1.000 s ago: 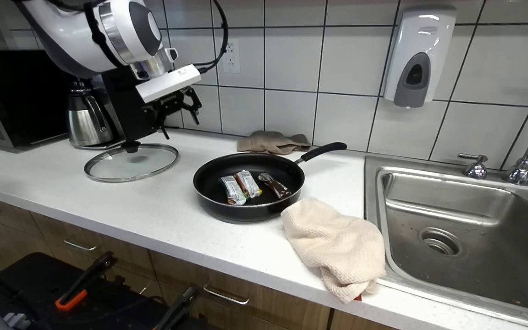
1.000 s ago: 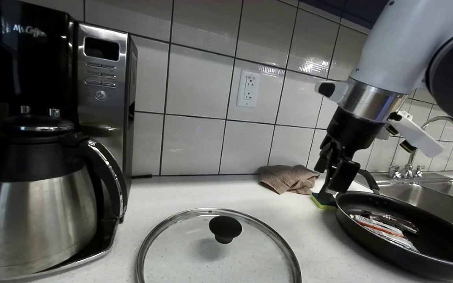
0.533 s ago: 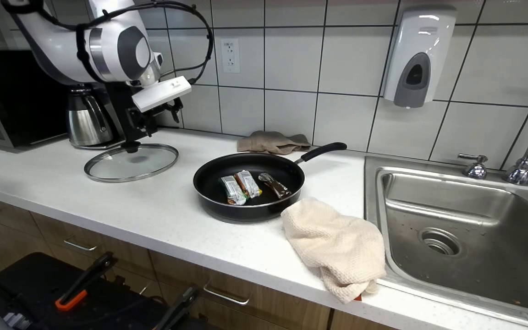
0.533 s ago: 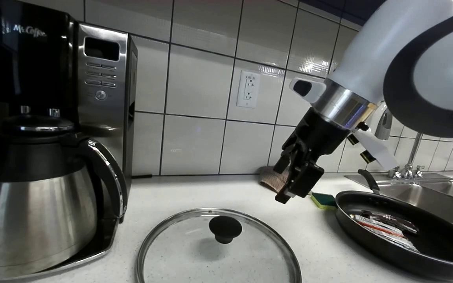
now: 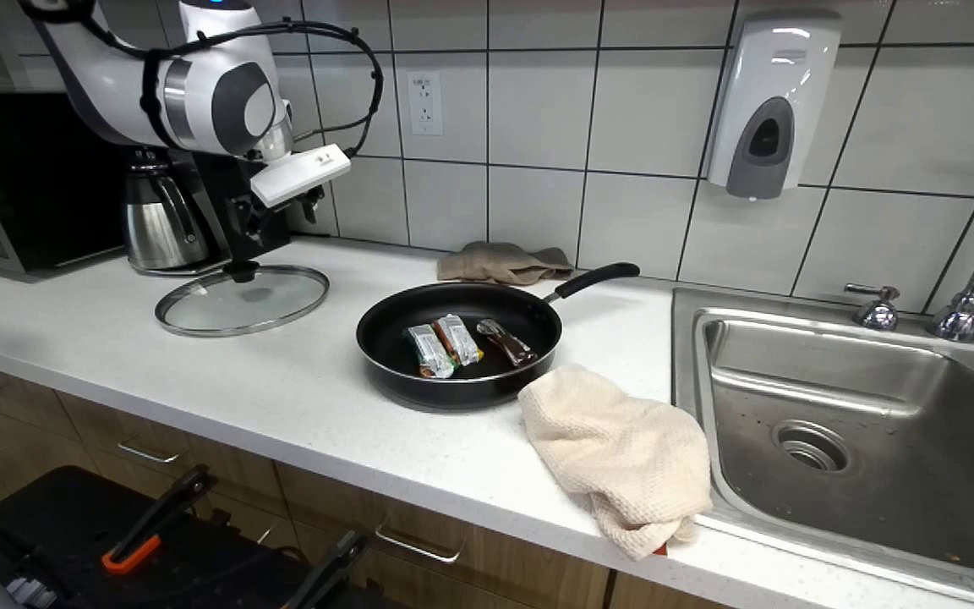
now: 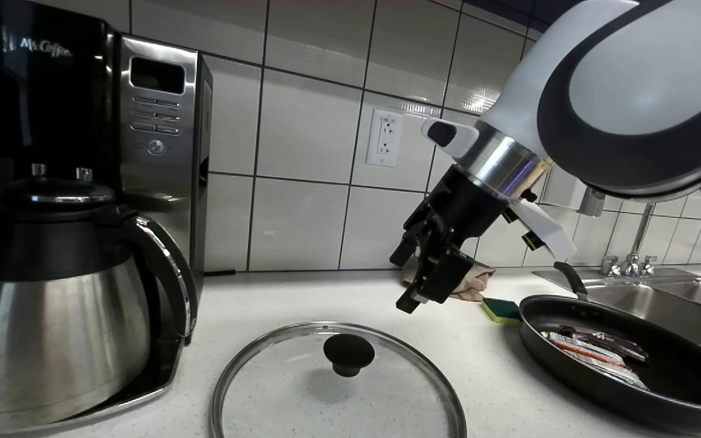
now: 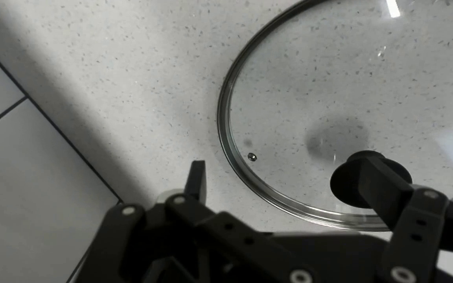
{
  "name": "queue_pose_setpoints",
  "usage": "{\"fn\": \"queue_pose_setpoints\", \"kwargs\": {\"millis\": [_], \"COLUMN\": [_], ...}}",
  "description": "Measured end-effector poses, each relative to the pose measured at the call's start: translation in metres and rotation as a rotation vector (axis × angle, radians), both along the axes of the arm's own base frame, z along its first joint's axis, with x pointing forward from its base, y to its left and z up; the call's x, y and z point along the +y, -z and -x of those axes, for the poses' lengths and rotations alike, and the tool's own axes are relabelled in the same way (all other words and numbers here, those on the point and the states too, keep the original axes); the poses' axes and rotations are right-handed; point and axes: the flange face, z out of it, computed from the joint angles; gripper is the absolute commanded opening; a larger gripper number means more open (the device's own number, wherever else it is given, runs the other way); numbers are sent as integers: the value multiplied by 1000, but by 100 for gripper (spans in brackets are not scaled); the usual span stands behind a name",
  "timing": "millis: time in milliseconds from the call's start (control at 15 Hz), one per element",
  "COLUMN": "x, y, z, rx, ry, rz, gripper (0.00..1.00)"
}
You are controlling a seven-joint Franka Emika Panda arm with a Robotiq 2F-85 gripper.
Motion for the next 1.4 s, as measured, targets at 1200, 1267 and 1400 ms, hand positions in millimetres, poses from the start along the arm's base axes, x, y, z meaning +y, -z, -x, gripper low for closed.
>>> {"fn": "queue_pose_setpoints", "kwargs": {"millis": [1200, 1267, 1400], "x": [46, 51, 60], "y": [-6, -3, 3], "z": [-11, -12, -13], "rx": [-10, -6, 8], "ry": [-206, -220, -239], "rz": [161, 169, 175], "gripper": [100, 100, 100]}}
